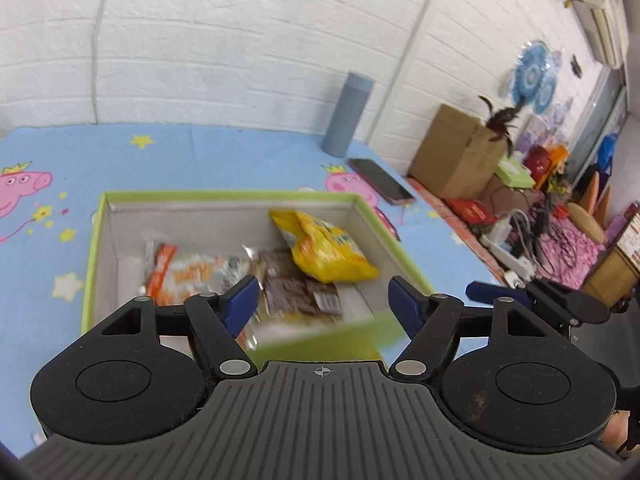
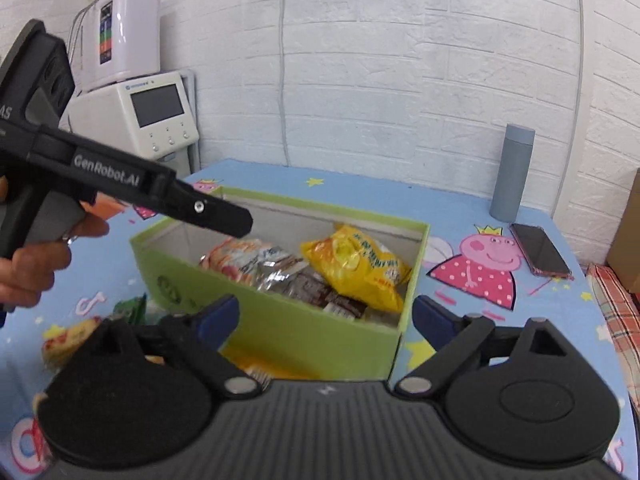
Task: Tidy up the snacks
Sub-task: 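Open the left tool to drop the yellow bag into the box, then move the left tool to the blue cookie bag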
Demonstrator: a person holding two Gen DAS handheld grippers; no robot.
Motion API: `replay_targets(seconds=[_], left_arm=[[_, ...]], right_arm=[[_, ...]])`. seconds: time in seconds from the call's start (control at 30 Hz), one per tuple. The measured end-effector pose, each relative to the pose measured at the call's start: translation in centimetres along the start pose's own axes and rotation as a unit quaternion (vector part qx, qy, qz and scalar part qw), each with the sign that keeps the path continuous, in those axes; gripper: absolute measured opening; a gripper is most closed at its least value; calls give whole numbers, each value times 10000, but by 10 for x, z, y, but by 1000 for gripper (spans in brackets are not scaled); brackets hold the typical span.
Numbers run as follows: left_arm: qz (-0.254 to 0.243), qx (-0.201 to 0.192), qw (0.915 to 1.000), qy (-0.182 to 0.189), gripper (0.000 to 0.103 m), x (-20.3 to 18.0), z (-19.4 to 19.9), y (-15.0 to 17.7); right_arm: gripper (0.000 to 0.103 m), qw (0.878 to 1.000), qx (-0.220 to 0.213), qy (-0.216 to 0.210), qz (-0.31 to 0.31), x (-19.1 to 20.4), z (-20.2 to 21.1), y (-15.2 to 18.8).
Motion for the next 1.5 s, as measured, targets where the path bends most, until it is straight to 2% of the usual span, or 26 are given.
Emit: replay_targets(seconds=[0.13,0.23,0.33,0.43,0.53,0.7,0.77,0.97,1.1,1.2,1.27,1.3,1.37,1.5], left_arm=[[-31,166,9998,129,66,-24,13,56],[24,359,9986,378,66,-41,15,99],[256,558,9962,624,66,-54,16,137],[394,648,9944,738,66,-62,18,157],[541,643,9947,584,68,-66,20,171],[718,812,9923,595,68,-69,12,184],[693,867,9921,590,68,-73,8,185],[296,975,9929,620,69,-92,-14,161],[171,1234,9911,470,67,-94,-40,150],[167,1285,9898,600,59,-91,-47,150],[192,1385,9877,696,48,-91,-53,151],[162,1336,9885,695,47,-91,-53,152],[52,1315,9899,525,36,-94,-53,153],[236,1316,9897,505,33,-84,-41,161]], right_arm=[[93,9996,257,-111,-24,18,23,57],[93,9983,453,-249,-271,18,29,97],[93,9954,639,-225,-670,9,25,121],[93,9923,783,-302,-912,6,20,138],[93,9913,689,-345,-1064,12,27,153],[94,9873,522,-579,-1381,30,50,177],[93,9879,474,-716,-1294,40,56,184],[93,9899,403,-271,-1332,29,58,176],[93,9910,542,-205,-1204,19,43,169],[94,9922,601,-220,-1069,24,36,167],[94,9937,590,-234,-921,31,33,166],[94,9944,576,-232,-854,35,31,165],[94,9956,586,-192,-711,43,28,163],[94,9958,604,-261,-635,57,28,162]])
Point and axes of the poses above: each gripper's, at about its wrist camera, not at the fingertips, and z roughly against the way its jaws point, x to its left, y to its underside, the point moved 1 cm from there along -z, roughly the way its jaws point, and after that the axes turned 14 degrees about x, right-handed, at the moved point
